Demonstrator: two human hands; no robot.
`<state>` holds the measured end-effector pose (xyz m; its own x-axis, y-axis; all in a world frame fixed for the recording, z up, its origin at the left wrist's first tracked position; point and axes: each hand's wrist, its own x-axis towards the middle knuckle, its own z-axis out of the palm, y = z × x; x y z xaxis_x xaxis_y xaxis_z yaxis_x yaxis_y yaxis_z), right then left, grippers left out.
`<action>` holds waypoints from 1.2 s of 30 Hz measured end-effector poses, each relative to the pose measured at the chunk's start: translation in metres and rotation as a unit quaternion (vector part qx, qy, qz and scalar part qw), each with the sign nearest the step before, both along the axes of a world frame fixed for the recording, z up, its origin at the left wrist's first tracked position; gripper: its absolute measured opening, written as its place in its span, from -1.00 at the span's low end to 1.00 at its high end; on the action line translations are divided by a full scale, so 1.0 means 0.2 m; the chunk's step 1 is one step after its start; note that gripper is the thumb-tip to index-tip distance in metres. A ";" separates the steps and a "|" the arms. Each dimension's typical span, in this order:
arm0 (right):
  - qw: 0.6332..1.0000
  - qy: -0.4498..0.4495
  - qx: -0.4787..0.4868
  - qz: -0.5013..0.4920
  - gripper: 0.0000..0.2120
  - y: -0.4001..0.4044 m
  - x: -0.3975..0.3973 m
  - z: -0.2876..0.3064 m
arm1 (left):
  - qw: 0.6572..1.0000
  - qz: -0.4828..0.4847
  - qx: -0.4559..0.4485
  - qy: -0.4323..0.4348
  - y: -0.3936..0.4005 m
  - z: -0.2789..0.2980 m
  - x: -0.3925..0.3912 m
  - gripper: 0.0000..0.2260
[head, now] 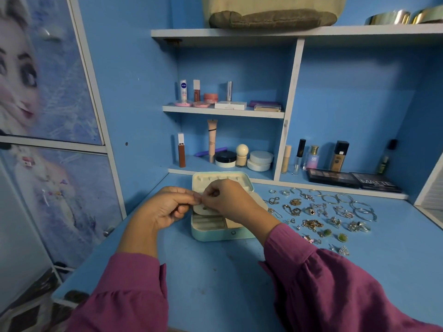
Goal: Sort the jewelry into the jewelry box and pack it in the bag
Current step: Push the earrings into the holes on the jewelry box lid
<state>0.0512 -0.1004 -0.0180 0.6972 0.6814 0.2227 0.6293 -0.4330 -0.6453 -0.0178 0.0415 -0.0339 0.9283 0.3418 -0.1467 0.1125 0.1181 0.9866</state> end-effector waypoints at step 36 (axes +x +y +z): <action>0.991 0.122 0.037 0.051 -0.89 -0.02 0.04 0.07 | 1.000 -0.001 -0.013 0.002 0.01 0.00 0.00 -0.82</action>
